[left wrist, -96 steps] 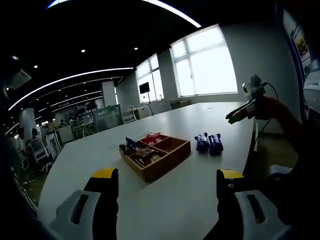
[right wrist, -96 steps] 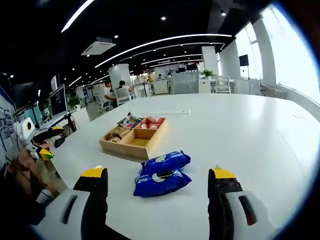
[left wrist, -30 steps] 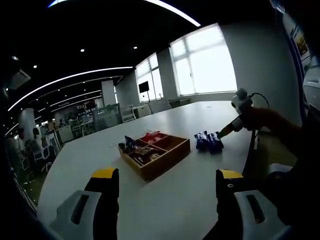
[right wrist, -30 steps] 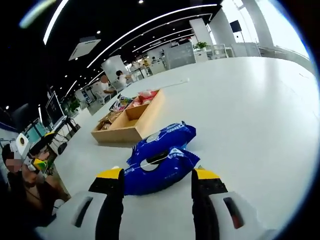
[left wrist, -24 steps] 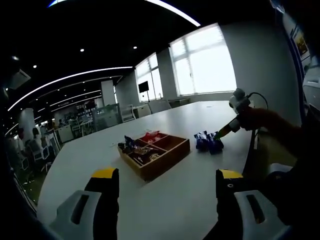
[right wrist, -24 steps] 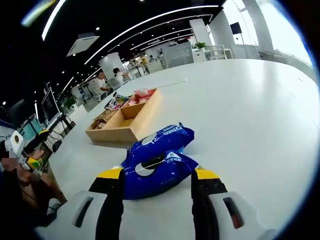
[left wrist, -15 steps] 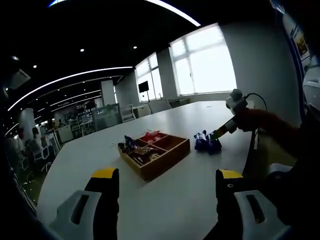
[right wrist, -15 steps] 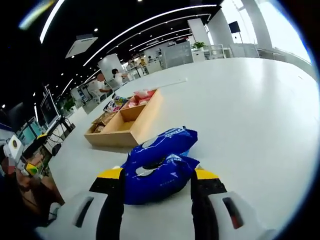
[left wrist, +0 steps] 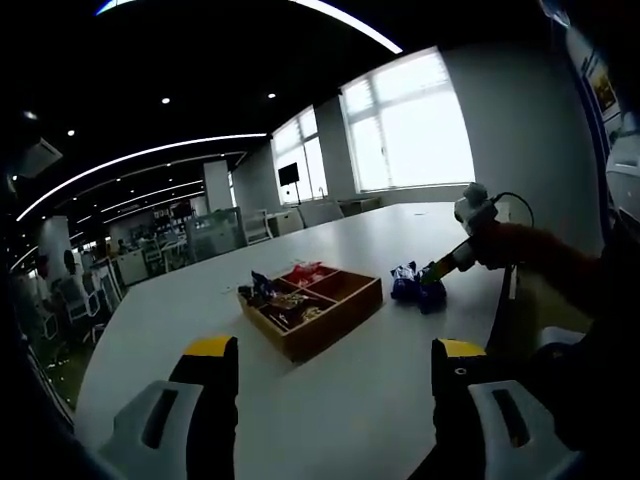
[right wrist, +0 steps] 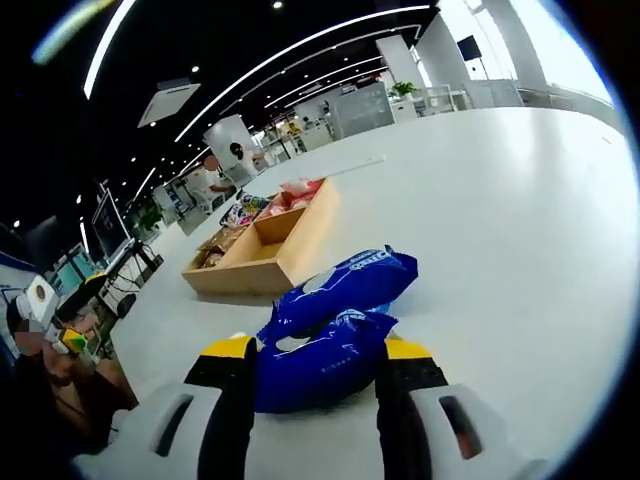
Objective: Pick up the scattered marshmallows, QQ candies, Oreo cookies, and mixed nuts on the table and sort them into separate containers
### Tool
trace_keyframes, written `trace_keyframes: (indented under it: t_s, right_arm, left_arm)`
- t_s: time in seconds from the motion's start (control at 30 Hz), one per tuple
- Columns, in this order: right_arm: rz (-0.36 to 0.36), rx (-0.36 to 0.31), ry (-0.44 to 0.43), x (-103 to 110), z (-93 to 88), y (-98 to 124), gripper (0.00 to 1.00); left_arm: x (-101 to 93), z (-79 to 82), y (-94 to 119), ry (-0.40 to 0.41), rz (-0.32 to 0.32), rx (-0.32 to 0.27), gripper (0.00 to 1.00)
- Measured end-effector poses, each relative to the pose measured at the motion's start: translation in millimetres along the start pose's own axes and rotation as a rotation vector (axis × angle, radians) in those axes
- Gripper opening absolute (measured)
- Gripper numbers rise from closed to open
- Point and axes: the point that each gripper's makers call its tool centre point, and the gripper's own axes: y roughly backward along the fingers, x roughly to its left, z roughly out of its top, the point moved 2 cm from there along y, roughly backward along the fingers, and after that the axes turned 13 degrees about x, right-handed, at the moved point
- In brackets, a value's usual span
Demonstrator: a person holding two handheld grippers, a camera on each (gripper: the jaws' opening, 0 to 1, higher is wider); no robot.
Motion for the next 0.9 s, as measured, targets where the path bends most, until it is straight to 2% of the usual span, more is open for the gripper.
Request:
trace_keyframes:
  t_s: [0.17,0.53,0.9]
  right_arm:
    - [0.012,-0.004,0.031,6.2,-1.6,3.8,0.39]
    - [0.083,0.102,0.069,29.8,-15.5,-2.1,0.40]
    - [0.133,0.143,0.134,57.7,-18.2,-18.5,0.41]
  left_arm:
    - [0.4,0.4,0.3,0.000,0.002,0.000,0.83]
    - [-2.7,0.6,-2.5,-0.004,-0.004,0.005,0.83]
    - [-3.3,0.5,-2.8,-0.003,-0.007,0.002,0.83]
